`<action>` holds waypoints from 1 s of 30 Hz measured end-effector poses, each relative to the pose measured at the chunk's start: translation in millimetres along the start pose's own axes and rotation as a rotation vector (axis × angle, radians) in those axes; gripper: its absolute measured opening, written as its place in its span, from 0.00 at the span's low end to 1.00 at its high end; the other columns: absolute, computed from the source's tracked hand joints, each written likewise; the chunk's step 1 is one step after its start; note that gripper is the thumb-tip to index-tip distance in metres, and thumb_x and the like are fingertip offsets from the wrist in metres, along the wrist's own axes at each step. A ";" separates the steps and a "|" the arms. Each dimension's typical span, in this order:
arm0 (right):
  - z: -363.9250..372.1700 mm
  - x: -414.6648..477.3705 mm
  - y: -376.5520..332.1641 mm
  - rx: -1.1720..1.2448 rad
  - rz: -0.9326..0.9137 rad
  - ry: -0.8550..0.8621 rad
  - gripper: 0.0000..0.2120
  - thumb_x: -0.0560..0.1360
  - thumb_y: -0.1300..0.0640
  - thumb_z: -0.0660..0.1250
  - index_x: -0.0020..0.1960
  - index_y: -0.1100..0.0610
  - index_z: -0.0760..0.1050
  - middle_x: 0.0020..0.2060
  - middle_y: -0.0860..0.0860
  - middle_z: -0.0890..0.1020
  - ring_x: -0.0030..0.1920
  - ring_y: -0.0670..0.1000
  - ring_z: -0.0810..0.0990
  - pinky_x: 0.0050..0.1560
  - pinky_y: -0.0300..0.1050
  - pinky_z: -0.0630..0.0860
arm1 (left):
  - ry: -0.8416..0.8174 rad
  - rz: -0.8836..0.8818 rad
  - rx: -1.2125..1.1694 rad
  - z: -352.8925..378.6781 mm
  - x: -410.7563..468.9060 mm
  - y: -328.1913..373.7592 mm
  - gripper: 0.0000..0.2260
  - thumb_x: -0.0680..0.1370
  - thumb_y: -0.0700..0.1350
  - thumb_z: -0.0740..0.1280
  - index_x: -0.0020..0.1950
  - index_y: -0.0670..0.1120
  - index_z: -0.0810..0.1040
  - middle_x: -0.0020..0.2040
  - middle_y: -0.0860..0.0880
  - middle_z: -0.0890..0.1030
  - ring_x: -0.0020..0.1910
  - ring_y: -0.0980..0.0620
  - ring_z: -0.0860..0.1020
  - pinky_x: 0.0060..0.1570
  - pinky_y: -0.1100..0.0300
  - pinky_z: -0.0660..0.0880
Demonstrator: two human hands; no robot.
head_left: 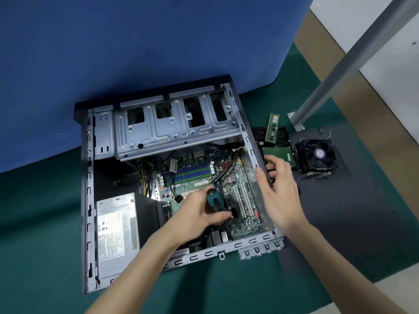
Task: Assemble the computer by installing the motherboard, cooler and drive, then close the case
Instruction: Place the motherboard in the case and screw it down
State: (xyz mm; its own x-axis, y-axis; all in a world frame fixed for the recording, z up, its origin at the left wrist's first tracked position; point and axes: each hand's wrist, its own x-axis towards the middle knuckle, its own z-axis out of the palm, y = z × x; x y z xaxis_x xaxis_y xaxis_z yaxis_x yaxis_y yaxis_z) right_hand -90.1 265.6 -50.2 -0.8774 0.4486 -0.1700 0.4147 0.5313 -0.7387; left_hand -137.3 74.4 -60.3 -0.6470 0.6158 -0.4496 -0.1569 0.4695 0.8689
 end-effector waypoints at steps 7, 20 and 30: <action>0.2 2.8 0.9 -0.035 -0.026 -0.011 0.18 0.81 0.50 0.58 0.69 0.53 0.65 0.54 0.46 0.70 0.54 0.44 0.70 0.55 0.40 0.64 | -0.018 -0.080 0.017 9.4 9.6 -13.0 0.17 0.68 0.38 0.76 0.37 0.44 0.67 0.45 0.35 0.82 0.51 0.36 0.79 0.51 0.40 0.74; 2.1 5.1 4.5 -0.021 -0.051 0.002 0.18 0.81 0.51 0.59 0.68 0.54 0.66 0.54 0.47 0.72 0.52 0.45 0.71 0.52 0.39 0.64 | -0.048 -0.102 -0.088 10.0 11.9 -18.1 0.17 0.69 0.32 0.74 0.38 0.42 0.64 0.44 0.42 0.85 0.48 0.54 0.83 0.55 0.43 0.75; 1.7 4.0 4.5 -0.029 -0.063 0.018 0.17 0.81 0.51 0.60 0.68 0.54 0.67 0.53 0.47 0.73 0.51 0.46 0.71 0.52 0.39 0.65 | -0.061 -0.089 -0.057 13.4 14.5 -15.3 0.17 0.69 0.30 0.73 0.38 0.43 0.65 0.44 0.44 0.85 0.48 0.53 0.83 0.53 0.48 0.77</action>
State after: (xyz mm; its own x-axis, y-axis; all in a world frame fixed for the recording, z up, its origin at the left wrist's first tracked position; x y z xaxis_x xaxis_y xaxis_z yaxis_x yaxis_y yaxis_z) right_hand -92.2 268.6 -55.3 -0.8976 0.4262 -0.1122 0.3661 0.5793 -0.7283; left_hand -134.3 84.7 -82.9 -0.5827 0.6113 -0.5356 -0.2551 0.4882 0.8346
